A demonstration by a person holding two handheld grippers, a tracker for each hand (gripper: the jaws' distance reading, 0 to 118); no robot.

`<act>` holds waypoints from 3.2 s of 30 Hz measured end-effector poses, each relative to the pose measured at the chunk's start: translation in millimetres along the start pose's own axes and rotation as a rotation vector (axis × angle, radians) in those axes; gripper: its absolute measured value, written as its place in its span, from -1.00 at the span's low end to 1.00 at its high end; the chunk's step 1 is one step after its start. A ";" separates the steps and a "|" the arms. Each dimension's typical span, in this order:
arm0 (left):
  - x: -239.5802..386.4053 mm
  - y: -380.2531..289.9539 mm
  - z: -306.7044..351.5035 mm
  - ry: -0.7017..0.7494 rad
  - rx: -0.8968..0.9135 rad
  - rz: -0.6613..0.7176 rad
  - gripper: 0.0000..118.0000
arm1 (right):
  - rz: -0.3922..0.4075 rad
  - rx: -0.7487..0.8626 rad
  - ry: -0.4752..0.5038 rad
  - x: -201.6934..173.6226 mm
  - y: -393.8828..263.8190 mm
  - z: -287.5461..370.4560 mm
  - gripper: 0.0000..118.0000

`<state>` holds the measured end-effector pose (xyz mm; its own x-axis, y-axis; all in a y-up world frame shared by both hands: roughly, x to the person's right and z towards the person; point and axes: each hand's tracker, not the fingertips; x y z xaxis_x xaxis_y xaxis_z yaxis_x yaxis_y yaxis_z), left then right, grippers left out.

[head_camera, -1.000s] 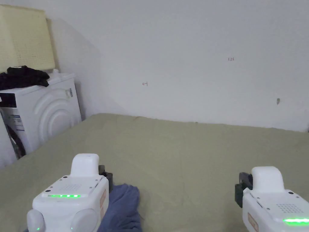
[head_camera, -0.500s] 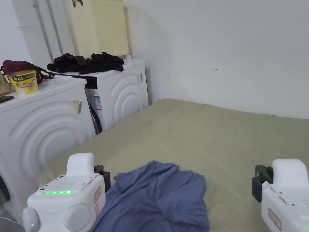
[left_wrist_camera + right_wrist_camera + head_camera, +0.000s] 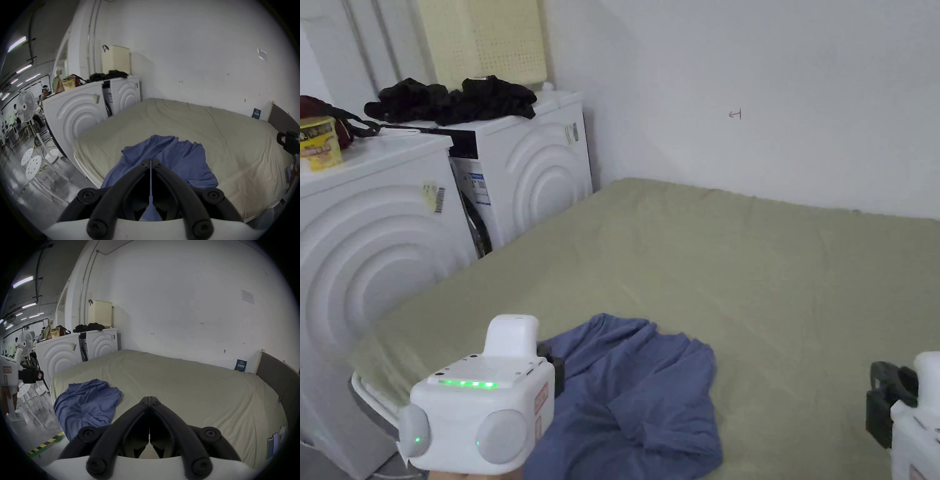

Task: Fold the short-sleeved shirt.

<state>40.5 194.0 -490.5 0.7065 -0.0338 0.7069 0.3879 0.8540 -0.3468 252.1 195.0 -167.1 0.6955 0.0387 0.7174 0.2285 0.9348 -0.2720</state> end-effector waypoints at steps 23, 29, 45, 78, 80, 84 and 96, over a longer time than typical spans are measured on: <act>54.4 -72.1 -194.5 -0.059 -0.601 -0.083 0.91 | -0.098 -0.264 0.038 10.9 -82.4 -37.5 -0.99; 42.0 -53.4 -171.1 -0.099 -0.527 -0.018 -0.33 | -0.098 -0.275 0.037 14.6 -87.0 -23.5 -0.99; 89.1 -13.6 -149.2 -0.227 -0.397 0.026 -1.00 | -0.175 -0.233 -0.101 60.4 -90.0 61.4 -0.99; 624.4 -5.5 -65.7 -0.982 -0.375 -0.451 -1.00 | -0.452 -0.289 -0.514 214.7 -151.7 129.7 -0.99; 627.6 -29.2 -79.2 -0.918 -0.426 -0.483 -1.00 | -0.459 -0.299 -0.506 214.7 -155.1 125.3 -0.99; 624.7 -62.4 -101.2 -0.895 -0.449 -0.498 -1.00 | -0.452 -0.311 -0.492 212.6 -158.2 118.4 -0.99; 515.2 -28.6 -67.3 -0.861 -0.373 -0.388 0.91 | -0.387 -0.255 -0.478 197.3 -132.0 130.4 -0.99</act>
<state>433.2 117.3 -157.9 -0.1166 0.2370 0.9645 0.7638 0.6421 -0.0654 270.3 125.3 94.0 0.1657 -0.0756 0.9833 0.5960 0.8020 -0.0388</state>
